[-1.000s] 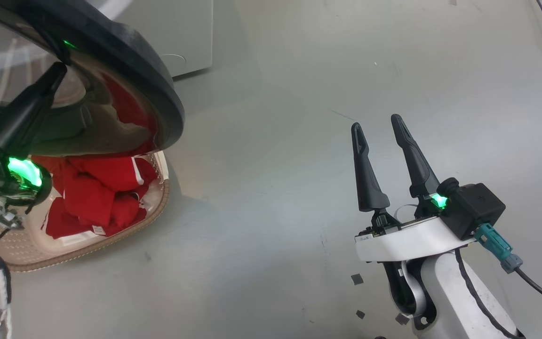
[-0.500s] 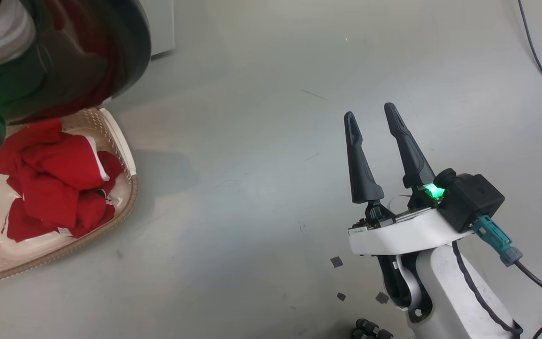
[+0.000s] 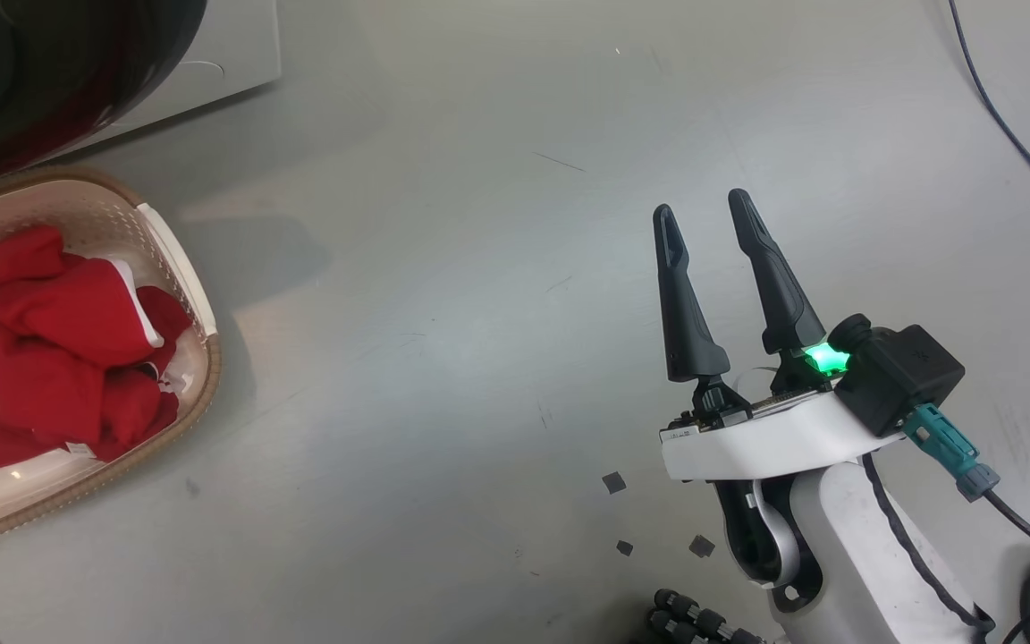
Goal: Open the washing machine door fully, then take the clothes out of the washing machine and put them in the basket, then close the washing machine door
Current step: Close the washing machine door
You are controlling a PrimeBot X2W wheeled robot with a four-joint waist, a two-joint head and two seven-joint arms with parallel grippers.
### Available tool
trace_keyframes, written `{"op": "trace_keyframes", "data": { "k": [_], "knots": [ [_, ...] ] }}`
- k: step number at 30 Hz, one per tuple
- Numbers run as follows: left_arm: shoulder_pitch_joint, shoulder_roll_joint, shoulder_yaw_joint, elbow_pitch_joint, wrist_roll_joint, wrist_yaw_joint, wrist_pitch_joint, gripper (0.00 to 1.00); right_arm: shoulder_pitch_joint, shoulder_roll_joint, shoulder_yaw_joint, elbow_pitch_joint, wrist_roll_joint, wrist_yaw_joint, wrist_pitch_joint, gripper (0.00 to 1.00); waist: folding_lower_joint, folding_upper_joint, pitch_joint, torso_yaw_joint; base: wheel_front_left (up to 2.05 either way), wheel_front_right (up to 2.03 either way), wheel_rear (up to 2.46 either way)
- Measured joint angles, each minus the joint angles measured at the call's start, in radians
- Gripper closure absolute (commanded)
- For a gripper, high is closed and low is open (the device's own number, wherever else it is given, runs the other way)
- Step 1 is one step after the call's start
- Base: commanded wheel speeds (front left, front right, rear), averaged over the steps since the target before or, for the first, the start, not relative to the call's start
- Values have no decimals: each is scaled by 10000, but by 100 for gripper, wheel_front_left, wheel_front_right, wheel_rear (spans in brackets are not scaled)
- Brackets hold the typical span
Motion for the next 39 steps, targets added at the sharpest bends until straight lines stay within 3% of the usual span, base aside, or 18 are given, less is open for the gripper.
{"op": "trace_keyframes", "data": {
  "k": [14, 21, 29, 39],
  "knots": [
    [-561, 6, -104, 907, 397, -111, -295, 100, -149, 0, -6, 2, 84, -84, 0, 0, -1, 0, -52, -83, 0, 0, 0],
    [-439, -290, -42, 1304, 33, -617, -69, 100, -149, 0, -280, 84, -79, -92, 0, 0, -1, 0, -182, 179, 0, 0, 0],
    [959, -589, 472, 1448, -673, -1062, 107, 100, -143, 0, -447, 349, -485, -134, 0, 0, 0, 0, -465, 619, 0, 0, 0],
    [2967, -1162, 894, 1227, -823, -1248, 196, 100, 110, -4, -692, 932, -1118, -54, 0, 0, -1, 0, -1014, 1317, 0, 0, 0]
  ]
}}
